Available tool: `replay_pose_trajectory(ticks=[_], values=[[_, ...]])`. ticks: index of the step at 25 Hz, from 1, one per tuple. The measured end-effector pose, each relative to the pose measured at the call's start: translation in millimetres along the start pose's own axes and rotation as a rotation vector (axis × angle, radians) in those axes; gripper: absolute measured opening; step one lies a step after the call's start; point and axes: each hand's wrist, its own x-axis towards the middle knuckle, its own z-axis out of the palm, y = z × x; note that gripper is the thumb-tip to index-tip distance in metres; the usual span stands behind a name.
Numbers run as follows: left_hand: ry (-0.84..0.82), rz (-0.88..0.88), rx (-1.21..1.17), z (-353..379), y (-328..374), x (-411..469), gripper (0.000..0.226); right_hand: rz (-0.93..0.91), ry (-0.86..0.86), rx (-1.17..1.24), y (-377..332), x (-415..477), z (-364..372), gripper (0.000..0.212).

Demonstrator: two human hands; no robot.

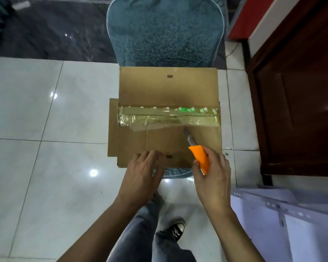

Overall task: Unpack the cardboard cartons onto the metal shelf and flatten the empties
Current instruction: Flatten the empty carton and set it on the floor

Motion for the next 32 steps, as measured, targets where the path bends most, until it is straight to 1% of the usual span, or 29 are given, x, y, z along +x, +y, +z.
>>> replay_pose_trajectory(ticks=[3, 5, 8, 12, 14, 18, 21, 25, 29, 32], values=[[0.004, -0.025, 0.067, -1, -14, 14, 0.027, -0.027, -0.033, 0.017, -19, 18, 9, 0.044], [0.059, -0.028, 0.117, 2, -18, 22, 0.036, -0.049, -0.064, 0.009, -27, 29, 13, 0.045], [0.176, -0.091, 0.162, 10, -23, 33, 0.052, -0.09, -0.122, 0.015, -37, 46, 15, 0.044], [0.206, -0.196, 0.225, 29, -27, 41, 0.07, -0.175, -0.188, -0.005, -48, 68, 17, 0.044], [0.217, -0.193, 0.253, 40, -29, 42, 0.071, -0.242, -0.245, -0.042, -55, 81, 20, 0.043], [0.256, -0.196, 0.314, 50, -31, 44, 0.074, -0.35, -0.421, -0.152, -75, 111, 21, 0.04], [0.284, -0.186, 0.332, 54, -33, 48, 0.076, -0.464, -0.524, -0.149, -95, 135, 26, 0.041], [0.32, -0.189, 0.349, 60, -35, 49, 0.079, -0.605, -0.574, -0.126, -118, 158, 37, 0.043], [0.328, -0.193, 0.362, 60, -37, 53, 0.077, -0.606, -0.664, -0.078, -137, 173, 43, 0.035], [0.352, -0.178, 0.354, 61, -37, 54, 0.077, -0.59, -0.722, -0.112, -144, 176, 46, 0.028]])
